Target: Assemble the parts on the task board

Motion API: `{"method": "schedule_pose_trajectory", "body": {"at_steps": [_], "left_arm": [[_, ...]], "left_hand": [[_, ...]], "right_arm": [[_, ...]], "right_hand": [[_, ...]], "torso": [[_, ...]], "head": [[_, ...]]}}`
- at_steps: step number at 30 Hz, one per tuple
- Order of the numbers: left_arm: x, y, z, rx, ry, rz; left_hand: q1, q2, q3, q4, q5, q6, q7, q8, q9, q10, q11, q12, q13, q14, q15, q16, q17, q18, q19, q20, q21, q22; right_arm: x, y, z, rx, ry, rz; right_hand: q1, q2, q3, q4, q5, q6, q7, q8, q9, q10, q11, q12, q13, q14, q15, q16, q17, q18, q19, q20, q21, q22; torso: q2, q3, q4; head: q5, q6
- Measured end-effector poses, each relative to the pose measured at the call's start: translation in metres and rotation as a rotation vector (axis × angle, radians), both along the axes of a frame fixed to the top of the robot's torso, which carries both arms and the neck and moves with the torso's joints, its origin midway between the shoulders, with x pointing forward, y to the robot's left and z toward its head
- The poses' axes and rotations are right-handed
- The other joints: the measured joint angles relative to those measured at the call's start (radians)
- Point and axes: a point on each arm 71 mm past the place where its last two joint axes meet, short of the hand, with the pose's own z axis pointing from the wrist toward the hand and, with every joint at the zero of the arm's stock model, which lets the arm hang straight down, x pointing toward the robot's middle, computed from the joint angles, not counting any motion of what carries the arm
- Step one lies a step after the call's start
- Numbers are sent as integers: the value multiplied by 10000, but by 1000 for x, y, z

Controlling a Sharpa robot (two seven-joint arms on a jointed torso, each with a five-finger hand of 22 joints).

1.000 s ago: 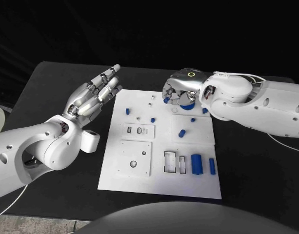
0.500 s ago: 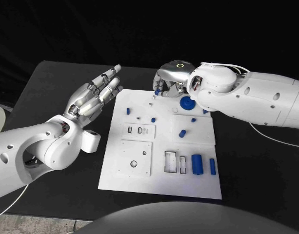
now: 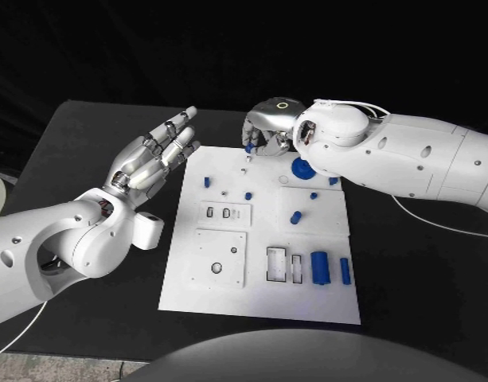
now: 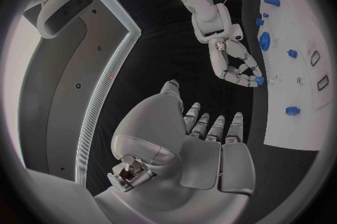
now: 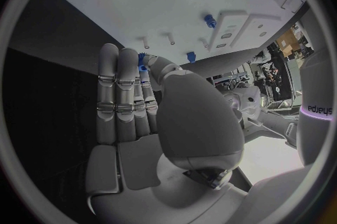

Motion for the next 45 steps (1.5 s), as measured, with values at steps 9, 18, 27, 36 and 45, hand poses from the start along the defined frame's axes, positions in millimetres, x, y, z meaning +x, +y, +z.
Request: {"method": "schedule_pose_trajectory", "body": {"at_steps": [9, 18, 27, 36, 45], "left_arm": [[1, 0, -1, 4, 55, -7], [2, 0, -1, -10, 117, 4], [2, 0, -2, -20, 185, 1], [3, -1, -3, -21, 233, -25], [4, 0, -4, -29, 329, -23]], "left_hand": [[0, 0, 0, 0, 0, 0, 0, 0, -1, 0, 0, 0, 0, 0, 0, 0, 0, 0, 0, 0, 0, -1], [0, 0, 0, -1, 0, 0, -1, 0, -2, 0, 0, 0, 0, 0, 0, 0, -7, -1, 0, 0, 0, -1], [38, 39, 27, -27, 0, 36, 36, 0, -2, 0, -1, 0, -1, 0, 0, 0, -7, 0, 0, 0, 0, -1], [38, 39, 45, -9, 0, 36, 35, 0, -3, 0, -1, 0, -1, 35, 35, 0, -6, -1, 0, 0, 0, -2], [38, 39, 55, 1, 0, 73, 73, 40, 9, 0, -1, 0, -1, 0, 71, 0, -5, 0, 0, 0, 0, -1]], "right_arm": [[2, 1, -5, -97, 234, -61], [1, -1, -9, -212, 437, -115], [1, -2, -11, -241, 567, -146], [1, 0, -13, -195, 653, -124], [1, 3, -19, -221, 818, -134]], "right_hand": [[-51, -51, 71, -17, -49, -131, 31, -87, -17, -131, 41, -116, 3, -88, 17, -3, 20, -1, -89, -16, 41, 76], [-51, -51, 97, -40, -49, -162, 61, -131, -21, -166, 76, -162, 1, -158, 18, -4, 20, -2, -162, -16, 39, 117], [-51, -51, 164, -54, -49, -200, 30, -174, -21, -236, 76, -198, 1, -192, -17, -4, 29, -1, -233, -17, 32, 144], [-129, -50, 164, -54, -185, -235, 64, -235, -34, -251, 91, -223, 2, -228, 18, -4, 41, -2, -268, 18, 53, 195], [-327, -89, 233, 13, -861, -1076, 81, -482, -204, -960, 186, -376, -15, -412, 56, -4, 70, -1, -483, 55, 70, 322]], "torso": [[-19, -10, 10], [-20, -14, 4], [-12, -14, -1], [-9, -14, 3], [-8, -18, 14]], "head": [[-3, 0], [17, 0], [29, 0], [-21, 0], [-58, 0]]}}
